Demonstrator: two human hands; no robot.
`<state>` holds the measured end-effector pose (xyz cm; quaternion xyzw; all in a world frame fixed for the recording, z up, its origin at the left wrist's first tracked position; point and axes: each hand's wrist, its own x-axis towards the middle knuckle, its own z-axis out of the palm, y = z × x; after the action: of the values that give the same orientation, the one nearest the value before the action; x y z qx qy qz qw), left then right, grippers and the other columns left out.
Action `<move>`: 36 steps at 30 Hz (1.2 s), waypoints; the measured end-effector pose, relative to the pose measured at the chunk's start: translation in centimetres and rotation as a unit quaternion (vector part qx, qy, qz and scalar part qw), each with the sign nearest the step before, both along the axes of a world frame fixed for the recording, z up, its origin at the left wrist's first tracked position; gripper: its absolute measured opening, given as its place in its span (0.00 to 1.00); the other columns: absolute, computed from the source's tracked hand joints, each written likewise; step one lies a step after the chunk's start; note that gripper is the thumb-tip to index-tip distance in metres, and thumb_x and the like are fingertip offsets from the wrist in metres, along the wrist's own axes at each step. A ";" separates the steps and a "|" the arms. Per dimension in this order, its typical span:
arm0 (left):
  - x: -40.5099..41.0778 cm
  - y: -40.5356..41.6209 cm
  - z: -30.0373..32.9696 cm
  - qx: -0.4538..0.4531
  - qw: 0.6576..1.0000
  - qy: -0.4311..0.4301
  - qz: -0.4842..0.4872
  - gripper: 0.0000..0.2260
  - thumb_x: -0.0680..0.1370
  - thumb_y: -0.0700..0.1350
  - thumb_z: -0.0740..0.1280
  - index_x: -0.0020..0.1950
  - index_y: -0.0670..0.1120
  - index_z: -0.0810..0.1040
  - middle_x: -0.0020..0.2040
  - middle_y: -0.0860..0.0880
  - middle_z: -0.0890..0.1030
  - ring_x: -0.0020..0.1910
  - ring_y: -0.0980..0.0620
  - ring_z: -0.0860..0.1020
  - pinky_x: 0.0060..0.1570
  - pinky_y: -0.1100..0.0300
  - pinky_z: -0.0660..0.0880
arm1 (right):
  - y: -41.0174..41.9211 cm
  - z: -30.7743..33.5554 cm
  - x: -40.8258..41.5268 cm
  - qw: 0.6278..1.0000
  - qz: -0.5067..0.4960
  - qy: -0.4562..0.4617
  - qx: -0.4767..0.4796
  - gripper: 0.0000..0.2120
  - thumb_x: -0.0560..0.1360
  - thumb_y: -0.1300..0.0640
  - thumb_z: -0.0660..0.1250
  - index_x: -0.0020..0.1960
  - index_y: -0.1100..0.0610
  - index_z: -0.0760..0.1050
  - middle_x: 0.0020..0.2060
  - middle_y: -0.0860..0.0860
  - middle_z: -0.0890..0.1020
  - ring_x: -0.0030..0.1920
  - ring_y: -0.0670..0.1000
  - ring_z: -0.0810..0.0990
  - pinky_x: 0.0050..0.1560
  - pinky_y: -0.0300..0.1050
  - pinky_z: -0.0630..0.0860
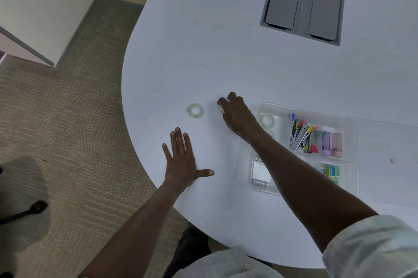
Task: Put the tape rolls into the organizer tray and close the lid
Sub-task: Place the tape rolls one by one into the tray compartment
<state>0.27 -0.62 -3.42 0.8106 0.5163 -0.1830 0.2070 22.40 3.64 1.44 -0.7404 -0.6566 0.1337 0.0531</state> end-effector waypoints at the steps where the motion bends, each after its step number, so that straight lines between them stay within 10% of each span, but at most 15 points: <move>1: 0.0 0.0 0.0 -0.003 1.000 -0.001 0.000 0.65 0.57 0.84 0.46 0.75 0.38 0.29 0.75 0.35 0.27 0.75 0.37 0.29 0.73 0.32 0.43 | -0.2 0.4 0.2 1.000 -0.011 0.019 0.012 0.18 0.74 0.68 0.58 0.63 0.57 0.69 0.56 0.60 0.71 0.51 0.61 0.73 0.41 0.53 0.79; 14: 0.1 0.0 0.7 -0.025 1.000 -0.003 0.007 0.66 0.57 0.83 0.49 0.74 0.37 0.27 0.73 0.36 0.24 0.73 0.38 0.26 0.72 0.32 0.40 | -7.2 4.6 6.0 0.936 -0.294 0.091 0.172 0.21 0.70 0.59 0.67 0.62 0.56 0.72 0.55 0.59 0.75 0.56 0.59 0.75 0.56 0.50 0.72; 36: 0.0 0.0 0.7 -0.024 1.000 -0.005 0.007 0.66 0.56 0.84 0.47 0.74 0.38 0.29 0.74 0.36 0.26 0.74 0.38 0.27 0.72 0.32 0.41 | -7.5 -0.2 6.2 0.954 -0.283 0.082 0.057 0.18 0.71 0.58 0.69 0.57 0.63 0.68 0.45 0.60 0.79 0.47 0.61 0.77 0.46 0.51 0.73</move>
<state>0.30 -0.62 -2.75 0.8024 0.5168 -0.1896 0.2304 28.62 -3.84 1.28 -0.8782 -0.4199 0.1354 0.1848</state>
